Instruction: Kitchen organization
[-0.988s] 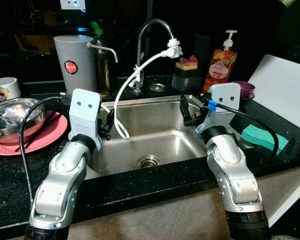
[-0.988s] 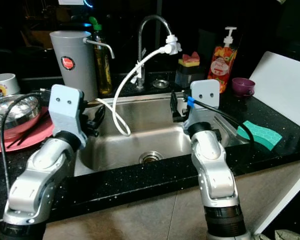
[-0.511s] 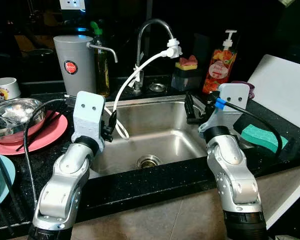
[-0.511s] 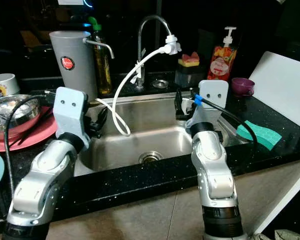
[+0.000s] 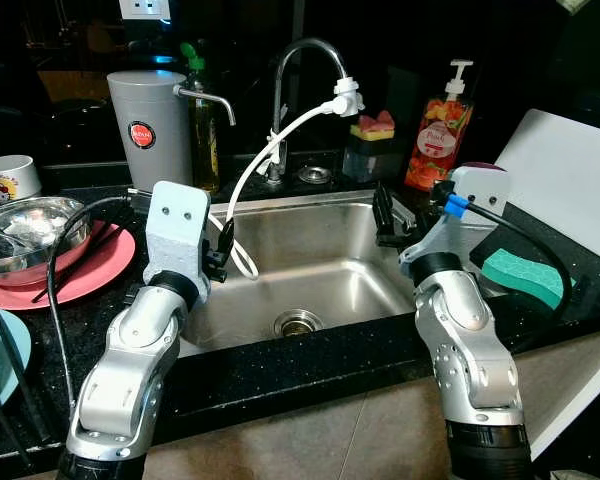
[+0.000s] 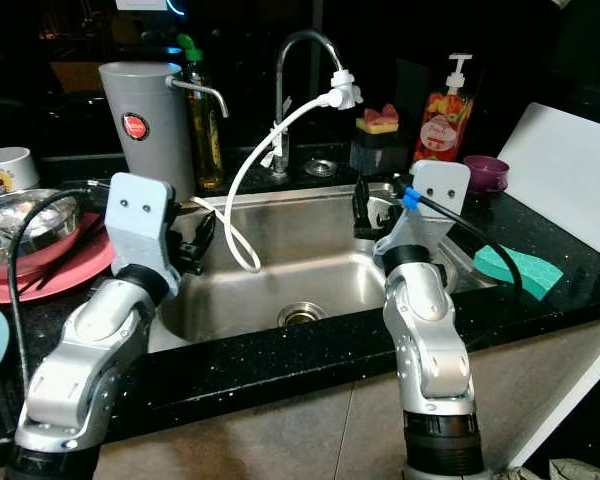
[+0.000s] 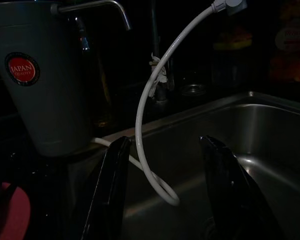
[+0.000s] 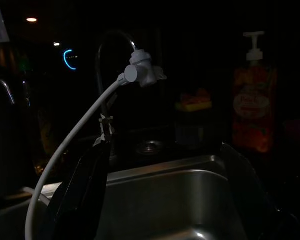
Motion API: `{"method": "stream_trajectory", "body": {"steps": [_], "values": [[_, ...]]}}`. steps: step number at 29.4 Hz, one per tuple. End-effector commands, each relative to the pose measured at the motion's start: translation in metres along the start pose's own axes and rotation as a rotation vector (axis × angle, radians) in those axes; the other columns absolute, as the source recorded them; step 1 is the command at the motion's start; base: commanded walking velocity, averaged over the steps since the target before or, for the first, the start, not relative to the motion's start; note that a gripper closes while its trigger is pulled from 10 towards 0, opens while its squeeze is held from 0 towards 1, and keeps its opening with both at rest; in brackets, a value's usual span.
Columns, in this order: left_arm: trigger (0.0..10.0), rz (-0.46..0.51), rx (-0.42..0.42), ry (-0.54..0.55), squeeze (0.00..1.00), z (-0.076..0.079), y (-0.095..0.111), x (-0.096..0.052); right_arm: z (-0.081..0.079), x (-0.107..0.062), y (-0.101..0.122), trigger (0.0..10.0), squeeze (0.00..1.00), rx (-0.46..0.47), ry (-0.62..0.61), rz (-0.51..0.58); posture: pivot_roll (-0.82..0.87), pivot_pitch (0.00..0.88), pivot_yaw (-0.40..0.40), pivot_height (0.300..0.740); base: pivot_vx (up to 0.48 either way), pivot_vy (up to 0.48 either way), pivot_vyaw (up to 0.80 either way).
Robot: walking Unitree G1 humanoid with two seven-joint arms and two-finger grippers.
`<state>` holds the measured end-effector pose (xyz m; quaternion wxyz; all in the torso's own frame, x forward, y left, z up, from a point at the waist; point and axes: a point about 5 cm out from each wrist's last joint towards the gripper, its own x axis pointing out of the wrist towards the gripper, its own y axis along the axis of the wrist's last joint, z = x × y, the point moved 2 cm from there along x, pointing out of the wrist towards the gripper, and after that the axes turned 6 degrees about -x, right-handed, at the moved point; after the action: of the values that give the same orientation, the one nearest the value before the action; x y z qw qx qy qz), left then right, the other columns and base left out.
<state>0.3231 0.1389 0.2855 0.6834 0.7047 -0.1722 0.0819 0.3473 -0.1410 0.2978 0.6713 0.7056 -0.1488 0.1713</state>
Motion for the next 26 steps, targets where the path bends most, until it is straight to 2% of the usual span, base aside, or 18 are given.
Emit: {"method": "stream_trajectory", "body": {"steps": [1, 14, 22, 25, 26], "values": [[10.0, 0.009, 0.0, -0.002, 0.0, 0.001, 0.001, 0.0, 0.002, 0.001, -0.002, 10.0, 0.0, 0.031, -0.005, -0.012, 0.05, 0.058, -0.069, 0.74, 0.0, 0.0, 0.0], [10.0, 0.028, 0.004, -0.009, 0.0, 0.002, 0.004, 0.001, -0.004, 0.001, -0.003, 10.0, 0.0, 0.063, 0.011, -0.026, 0.05, 0.061, -0.069, 0.74, 0.0, 0.0, 0.0], [10.0, 0.064, 0.021, -0.025, 0.0, 0.006, 0.01, 0.001, -0.001, 0.0, -0.002, 10.0, 0.0, 0.08, 0.016, -0.017, 0.06, 0.066, -0.067, 0.74, 0.0, 0.0, 0.0], [10.0, 0.135, 0.125, -0.016, 0.0, 0.003, 0.019, -0.002, 0.005, 0.0, 0.002, 10.0, 0.0, 0.065, -0.009, 0.007, 0.06, 0.066, -0.067, 0.74, 0.0, 0.0, 0.0], [10.0, 0.149, 0.178, -0.012, 0.0, 0.001, 0.019, -0.007, 0.006, 0.0, 0.004, 10.0, 0.0, 0.031, -0.003, 0.018, 0.07, 0.068, -0.065, 0.74, 0.0, 0.0, 0.0]]}}
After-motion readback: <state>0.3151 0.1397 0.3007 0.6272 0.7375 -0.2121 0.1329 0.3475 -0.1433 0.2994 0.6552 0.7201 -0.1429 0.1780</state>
